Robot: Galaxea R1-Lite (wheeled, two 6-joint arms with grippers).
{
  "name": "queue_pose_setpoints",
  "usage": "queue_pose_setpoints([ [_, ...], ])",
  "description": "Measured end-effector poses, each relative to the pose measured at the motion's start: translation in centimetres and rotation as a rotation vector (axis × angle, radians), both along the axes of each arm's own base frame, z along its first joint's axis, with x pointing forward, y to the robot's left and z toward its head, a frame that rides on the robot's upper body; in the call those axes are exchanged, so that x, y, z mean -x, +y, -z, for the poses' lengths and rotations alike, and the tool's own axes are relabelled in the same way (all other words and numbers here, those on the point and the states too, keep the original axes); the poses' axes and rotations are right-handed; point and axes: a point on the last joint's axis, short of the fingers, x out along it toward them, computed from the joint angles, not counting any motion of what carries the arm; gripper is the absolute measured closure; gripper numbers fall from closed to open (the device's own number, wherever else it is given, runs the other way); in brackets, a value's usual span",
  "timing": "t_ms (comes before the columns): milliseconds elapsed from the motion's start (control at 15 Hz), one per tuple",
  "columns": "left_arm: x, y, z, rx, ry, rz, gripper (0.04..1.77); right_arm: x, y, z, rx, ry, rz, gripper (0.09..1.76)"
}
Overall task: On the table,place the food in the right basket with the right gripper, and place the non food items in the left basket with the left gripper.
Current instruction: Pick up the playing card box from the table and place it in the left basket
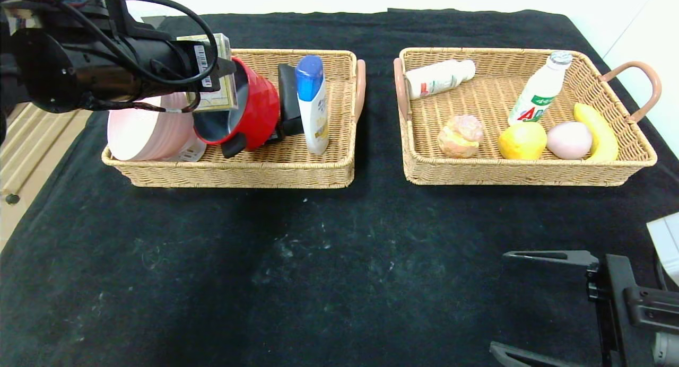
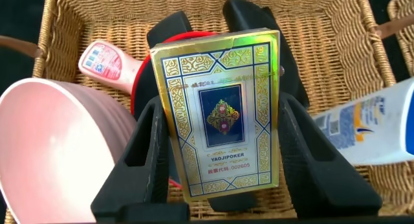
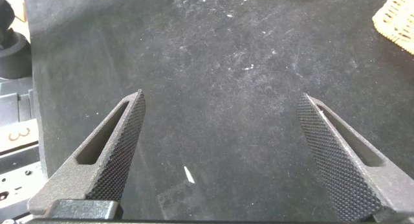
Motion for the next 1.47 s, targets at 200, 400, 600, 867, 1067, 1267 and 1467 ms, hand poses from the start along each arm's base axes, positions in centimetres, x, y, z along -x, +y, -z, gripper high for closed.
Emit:
queue_pose_setpoints([
  [200,-1.0,0.4,0.2,-0.003,-0.023,-0.017,0.79,0.0,0.0,0.0,0.0,0.0,-0.002,0.14],
  [400,-2.0,0.9,0.6,-0.001,-0.037,-0.026,0.79,0.0,0.0,0.0,0.001,0.0,-0.002,0.14],
  [600,-2.6,0.9,1.1,-0.004,-0.029,-0.029,0.79,0.0,0.0,0.0,0.001,0.001,-0.002,0.14],
  [867,-2.8,0.5,1.5,-0.007,-0.017,-0.021,0.79,0.0,0.0,0.0,0.0,-0.001,-0.002,0.14],
  [1067,-2.7,0.1,1.7,-0.009,-0.01,-0.009,0.59,0.0,0.0,0.0,0.003,-0.006,-0.003,0.14],
  [1267,-2.7,-0.1,1.9,-0.01,-0.002,-0.004,0.43,0.0,0.0,0.0,0.003,-0.006,-0.003,0.14],
  [1467,-2.4,-0.3,2.0,-0.012,0.004,0.005,0.33,0.0,0.0,0.0,0.004,-0.006,-0.004,0.14],
])
